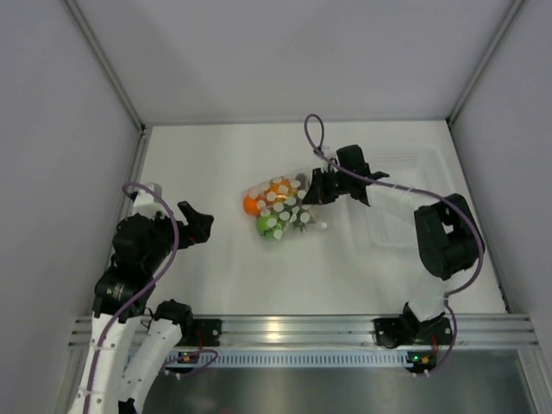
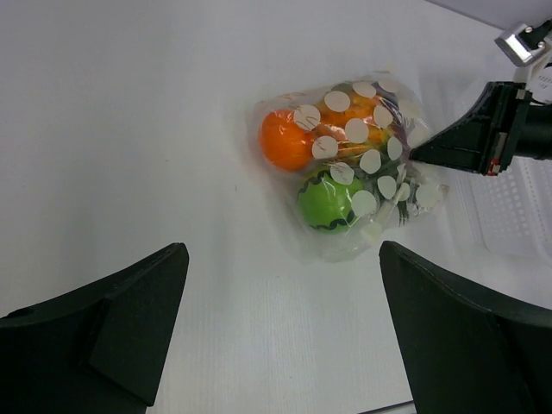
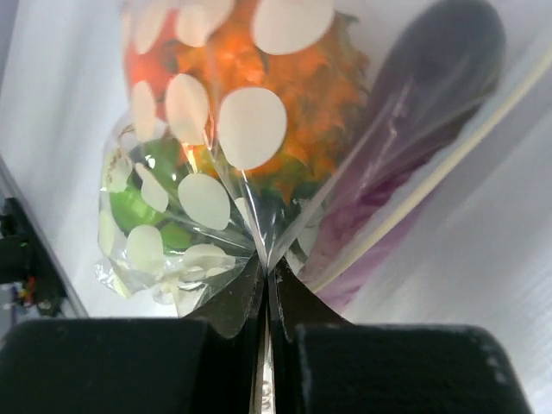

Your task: Open the zip-top bag and remove the fake food

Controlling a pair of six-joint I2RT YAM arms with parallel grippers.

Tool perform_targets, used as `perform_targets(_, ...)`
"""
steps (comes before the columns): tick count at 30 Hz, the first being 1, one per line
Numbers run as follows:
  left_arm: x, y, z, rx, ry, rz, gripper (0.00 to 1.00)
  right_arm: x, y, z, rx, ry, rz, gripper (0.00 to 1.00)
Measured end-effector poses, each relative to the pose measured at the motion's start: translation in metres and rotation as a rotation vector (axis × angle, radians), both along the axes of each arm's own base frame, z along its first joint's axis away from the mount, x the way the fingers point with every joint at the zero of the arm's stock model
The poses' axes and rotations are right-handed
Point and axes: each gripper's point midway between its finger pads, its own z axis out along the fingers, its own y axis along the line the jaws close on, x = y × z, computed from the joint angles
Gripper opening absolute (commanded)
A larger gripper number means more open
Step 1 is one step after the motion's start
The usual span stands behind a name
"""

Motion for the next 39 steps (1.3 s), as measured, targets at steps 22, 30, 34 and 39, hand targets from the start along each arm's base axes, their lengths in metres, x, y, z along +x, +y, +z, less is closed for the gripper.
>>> perform_targets(22,0.034,-0.107,0.053,-0.245,0.043,-0.564,0.99,-0.171,0.016,0.147,-0.328,-0.906,0.254,0.00)
perform_targets(30,-0.001,-0.161,0.053,-0.210,0.038,-0.810,0.99,-0.173,0.007,0.156,-0.359,-0.951,0.228,0.00)
perform_targets(34,-0.018,-0.178,0.050,-0.173,0.023,-0.883,0.99,-0.172,0.004,0.160,-0.366,-0.967,0.211,0.00)
perform_targets(39,0.003,-0.177,0.039,-0.089,0.005,-0.770,0.99,-0.176,-0.002,0.164,-0.351,-0.986,0.211,0.00)
